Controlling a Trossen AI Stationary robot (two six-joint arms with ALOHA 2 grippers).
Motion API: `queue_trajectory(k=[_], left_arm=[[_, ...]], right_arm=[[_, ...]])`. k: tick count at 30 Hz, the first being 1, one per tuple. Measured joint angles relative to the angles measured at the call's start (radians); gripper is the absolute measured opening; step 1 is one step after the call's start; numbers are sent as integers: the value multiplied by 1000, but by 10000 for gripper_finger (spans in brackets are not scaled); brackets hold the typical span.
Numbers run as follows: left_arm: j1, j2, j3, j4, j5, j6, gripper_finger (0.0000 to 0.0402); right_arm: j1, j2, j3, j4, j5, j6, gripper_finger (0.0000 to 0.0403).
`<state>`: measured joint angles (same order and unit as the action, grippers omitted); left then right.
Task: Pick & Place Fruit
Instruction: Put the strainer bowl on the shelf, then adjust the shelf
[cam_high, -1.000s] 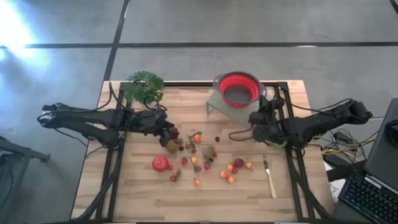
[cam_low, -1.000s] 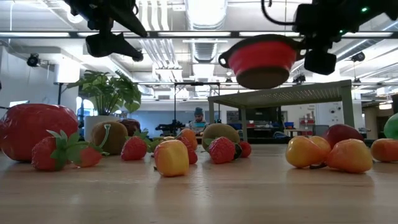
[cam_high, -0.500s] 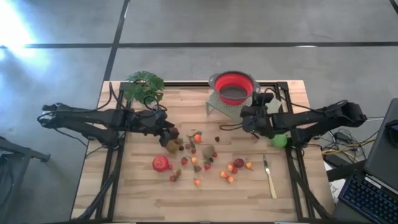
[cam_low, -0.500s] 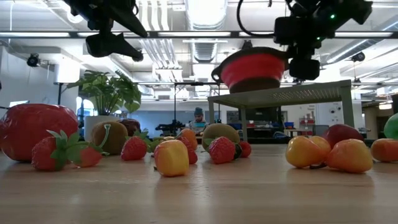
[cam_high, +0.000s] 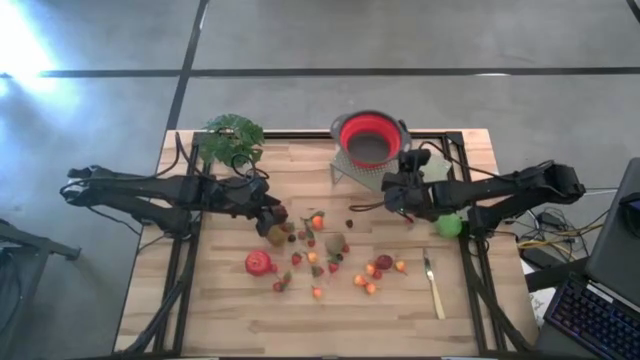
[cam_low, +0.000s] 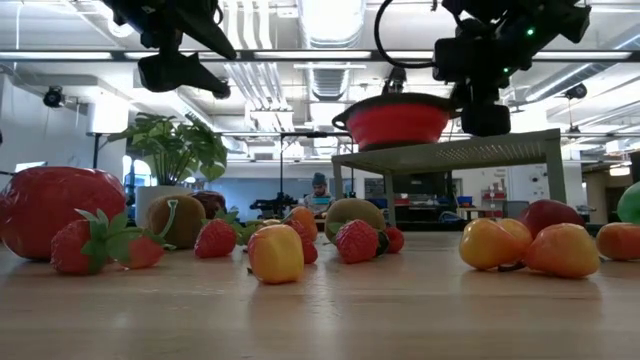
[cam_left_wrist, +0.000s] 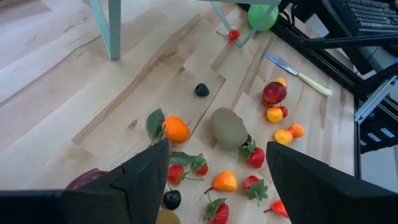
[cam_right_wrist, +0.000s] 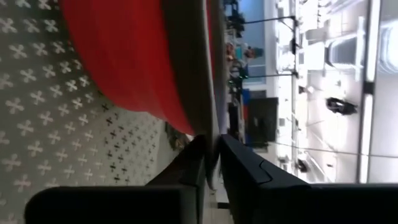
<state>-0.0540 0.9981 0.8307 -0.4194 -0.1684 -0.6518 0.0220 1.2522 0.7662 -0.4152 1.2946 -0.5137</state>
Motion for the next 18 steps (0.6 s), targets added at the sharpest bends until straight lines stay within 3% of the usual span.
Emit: queue_trajectory(k=[11, 18], left_arm=[[0, 0, 0, 0, 1, -2, 273], [0, 0, 0, 0, 14, -3, 273]], right_arm=[[7, -18, 0, -58, -18, -51, 144], [98, -98, 0, -183, -29, 5, 188]])
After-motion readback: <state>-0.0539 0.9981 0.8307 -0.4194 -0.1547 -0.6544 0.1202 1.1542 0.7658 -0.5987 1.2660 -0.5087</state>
